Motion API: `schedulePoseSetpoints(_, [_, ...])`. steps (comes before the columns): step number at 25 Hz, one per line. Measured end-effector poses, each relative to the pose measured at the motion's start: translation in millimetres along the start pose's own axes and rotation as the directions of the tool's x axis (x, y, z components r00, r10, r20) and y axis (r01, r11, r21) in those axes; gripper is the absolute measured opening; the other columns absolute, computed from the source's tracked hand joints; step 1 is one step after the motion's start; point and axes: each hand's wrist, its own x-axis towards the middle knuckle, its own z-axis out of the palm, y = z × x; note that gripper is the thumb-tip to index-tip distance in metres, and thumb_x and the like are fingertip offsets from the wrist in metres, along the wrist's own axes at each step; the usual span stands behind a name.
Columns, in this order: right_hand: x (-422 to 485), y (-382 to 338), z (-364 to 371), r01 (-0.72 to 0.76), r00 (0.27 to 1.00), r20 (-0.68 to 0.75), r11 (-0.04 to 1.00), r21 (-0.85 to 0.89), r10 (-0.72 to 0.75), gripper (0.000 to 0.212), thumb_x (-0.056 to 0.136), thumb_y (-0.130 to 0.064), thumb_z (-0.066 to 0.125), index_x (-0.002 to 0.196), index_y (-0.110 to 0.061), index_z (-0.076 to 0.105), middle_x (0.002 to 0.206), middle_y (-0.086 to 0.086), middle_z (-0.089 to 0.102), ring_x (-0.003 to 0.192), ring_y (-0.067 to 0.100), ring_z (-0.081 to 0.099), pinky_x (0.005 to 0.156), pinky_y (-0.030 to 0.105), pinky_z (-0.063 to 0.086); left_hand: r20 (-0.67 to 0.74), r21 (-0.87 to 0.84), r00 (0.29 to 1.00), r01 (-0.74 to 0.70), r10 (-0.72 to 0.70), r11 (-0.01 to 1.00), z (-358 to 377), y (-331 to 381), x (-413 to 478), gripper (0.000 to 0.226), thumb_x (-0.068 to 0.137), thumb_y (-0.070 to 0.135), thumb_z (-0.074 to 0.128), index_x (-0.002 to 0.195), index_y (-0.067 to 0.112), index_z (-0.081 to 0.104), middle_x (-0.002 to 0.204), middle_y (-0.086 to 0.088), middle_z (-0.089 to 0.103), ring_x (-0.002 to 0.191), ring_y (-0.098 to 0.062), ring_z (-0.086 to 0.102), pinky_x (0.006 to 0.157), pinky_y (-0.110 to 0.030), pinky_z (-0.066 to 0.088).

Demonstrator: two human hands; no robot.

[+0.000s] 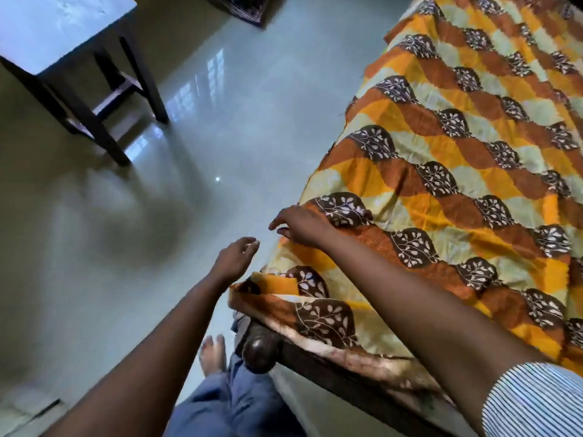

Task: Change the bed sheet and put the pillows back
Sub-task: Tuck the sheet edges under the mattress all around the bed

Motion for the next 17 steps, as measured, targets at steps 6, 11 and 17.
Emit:
schedulePoseSetpoints(6, [96.3,31.8,34.8,0.191,0.776,0.622,0.901,-0.389,0.104,0.057,0.090,-0.053,0.048,0.134,-0.017,0.049,0.136,0.008,0.050,0.125,0.029,0.045,0.103,0.036,0.036,0.105,-0.382,0.986,0.161,-0.130,0.910,37.8,-33.5,50.6,0.041,0.098,0.041,0.034,0.126,0.017,0.052,0.124,-0.008,0.059,0.109,-0.024,0.056,0.089,-0.034,0.047])
schedulePoseSetpoints(11, [116.6,41.7,14.8,0.216,0.760,0.650,0.944,-0.249,-0.003,0.033,0.086,-0.041,0.062,0.065,-0.018,0.055,0.066,0.000,0.055,0.076,0.023,0.050,0.067,0.029,0.042,0.258,-0.575,0.956,0.268,-0.139,0.773,39.6,-23.6,56.3,0.046,0.095,0.051,0.030,0.125,0.022,0.051,0.115,-0.002,0.058,0.096,-0.017,0.055,0.072,-0.022,0.043])
schedulePoseSetpoints(17, [127.4,35.0,-49.8,0.271,0.941,0.223,0.961,-0.051,-0.253,0.037,0.081,-0.029,0.070,0.098,0.004,0.069,0.097,0.023,0.068,0.090,0.035,0.061,0.054,0.012,0.027,0.282,-0.361,0.959,0.104,0.002,0.927,10.3,-27.1,51.3,0.045,0.073,0.047,0.073,0.085,0.004,0.068,0.076,-0.011,0.063,0.067,-0.015,0.054,0.062,-0.025,0.041])
